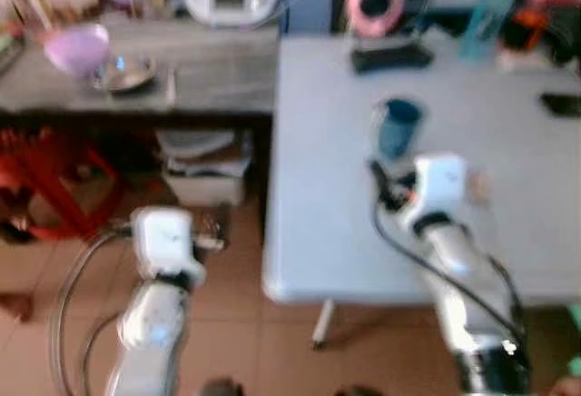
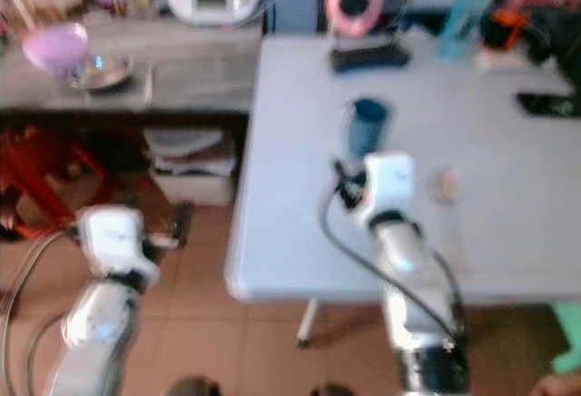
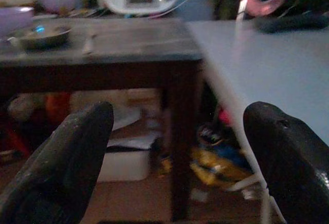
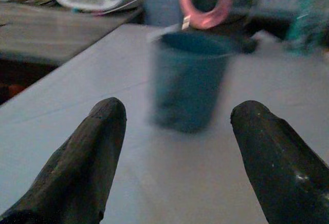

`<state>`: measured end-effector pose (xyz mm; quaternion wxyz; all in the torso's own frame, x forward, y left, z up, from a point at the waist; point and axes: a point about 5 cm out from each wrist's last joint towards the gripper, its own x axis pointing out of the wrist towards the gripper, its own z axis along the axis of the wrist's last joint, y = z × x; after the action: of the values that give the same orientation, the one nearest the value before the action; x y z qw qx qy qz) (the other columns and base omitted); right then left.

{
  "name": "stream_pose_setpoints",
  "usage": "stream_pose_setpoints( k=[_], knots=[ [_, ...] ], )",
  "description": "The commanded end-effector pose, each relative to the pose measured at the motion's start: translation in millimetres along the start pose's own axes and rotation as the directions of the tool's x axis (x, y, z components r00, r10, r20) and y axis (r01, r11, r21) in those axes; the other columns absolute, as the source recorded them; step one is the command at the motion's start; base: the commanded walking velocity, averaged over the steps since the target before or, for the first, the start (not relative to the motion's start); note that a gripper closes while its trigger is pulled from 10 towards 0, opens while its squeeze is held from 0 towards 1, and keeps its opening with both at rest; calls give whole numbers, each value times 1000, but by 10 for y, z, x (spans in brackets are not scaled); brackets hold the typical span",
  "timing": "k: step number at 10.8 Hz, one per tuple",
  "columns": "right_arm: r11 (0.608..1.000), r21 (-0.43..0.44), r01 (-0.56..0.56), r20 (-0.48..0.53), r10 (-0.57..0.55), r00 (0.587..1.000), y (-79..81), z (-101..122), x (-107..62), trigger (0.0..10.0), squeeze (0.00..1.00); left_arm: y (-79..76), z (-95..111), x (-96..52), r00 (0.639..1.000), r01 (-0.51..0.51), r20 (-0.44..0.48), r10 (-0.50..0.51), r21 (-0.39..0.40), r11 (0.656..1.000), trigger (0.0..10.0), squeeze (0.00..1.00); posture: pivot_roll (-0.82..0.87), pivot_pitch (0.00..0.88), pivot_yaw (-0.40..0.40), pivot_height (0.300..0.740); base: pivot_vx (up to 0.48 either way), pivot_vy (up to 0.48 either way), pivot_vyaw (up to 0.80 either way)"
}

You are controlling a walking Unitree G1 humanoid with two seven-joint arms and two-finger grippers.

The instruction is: Setting the table

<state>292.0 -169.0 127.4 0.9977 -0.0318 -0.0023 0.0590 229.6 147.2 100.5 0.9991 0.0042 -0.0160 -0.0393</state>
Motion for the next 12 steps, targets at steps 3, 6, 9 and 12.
stream_pose_setpoints(
  k=[3,6,9,12],
  knots=[
    [998,4,-55,15,55,998,156,62,90,10000,0,73,67,-21,1000,-27,14,27,19,999,10000,0,105,79,3,740,0,-447,0],
    [995,14,-101,-40,102,994,260,5,103,10000,0,54,45,-48,1000,-18,-14,18,10,1000,10000,0,111,95,15,740,0,-141,0],
    [997,44,-67,-176,74,982,249,-179,114,10000,0,80,42,-60,999,-17,-31,17,24,1000,10000,0,114,117,28,740,0,0,0],
    [996,62,-59,-205,70,976,265,-133,281,10000,0,99,28,-122,998,-22,-54,24,40,999,10000,0,131,139,33,740,0,0,0]
  ],
)
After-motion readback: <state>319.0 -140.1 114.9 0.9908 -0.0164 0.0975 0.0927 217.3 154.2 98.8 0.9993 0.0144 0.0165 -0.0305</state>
